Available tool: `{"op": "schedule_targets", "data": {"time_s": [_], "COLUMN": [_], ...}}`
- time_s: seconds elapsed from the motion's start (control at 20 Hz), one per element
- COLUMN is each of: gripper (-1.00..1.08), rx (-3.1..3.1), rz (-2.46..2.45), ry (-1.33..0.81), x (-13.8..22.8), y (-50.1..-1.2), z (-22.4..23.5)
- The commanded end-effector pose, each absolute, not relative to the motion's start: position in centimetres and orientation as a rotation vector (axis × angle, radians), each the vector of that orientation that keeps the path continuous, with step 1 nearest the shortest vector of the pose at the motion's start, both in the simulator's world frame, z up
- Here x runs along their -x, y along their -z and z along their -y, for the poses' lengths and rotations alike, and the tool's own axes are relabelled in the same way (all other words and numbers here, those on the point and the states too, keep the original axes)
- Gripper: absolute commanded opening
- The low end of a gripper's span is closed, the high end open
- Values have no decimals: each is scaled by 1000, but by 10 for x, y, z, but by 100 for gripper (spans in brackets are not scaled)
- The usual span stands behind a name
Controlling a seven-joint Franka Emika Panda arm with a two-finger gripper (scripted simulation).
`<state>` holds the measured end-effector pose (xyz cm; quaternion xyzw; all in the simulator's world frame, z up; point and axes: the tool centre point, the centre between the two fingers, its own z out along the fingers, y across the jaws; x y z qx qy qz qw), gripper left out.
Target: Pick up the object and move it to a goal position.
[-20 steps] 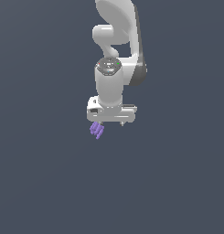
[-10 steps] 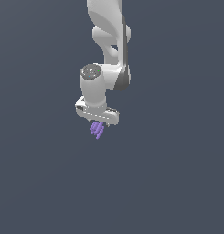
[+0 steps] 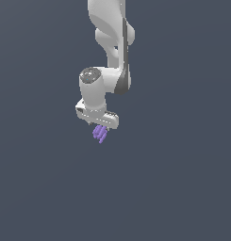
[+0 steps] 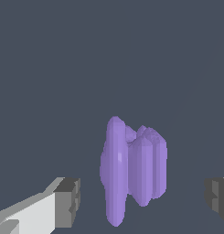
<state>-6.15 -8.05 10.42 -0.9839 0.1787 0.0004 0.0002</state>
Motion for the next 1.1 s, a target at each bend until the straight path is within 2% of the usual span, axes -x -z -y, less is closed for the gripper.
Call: {"op": "schedule_targets", "data": {"time_s": [0.0,0.7,0.75,1.05], "gripper": [100,100,-100,-100], "rx": [3091,3089,3089,3089], "rz": [-562,-571,-571,-571], "ry": [-2,0,0,0], "x": [62,63,63,63], "y": [-100,-55,-55,-55], "z": [80,81,81,81]}}
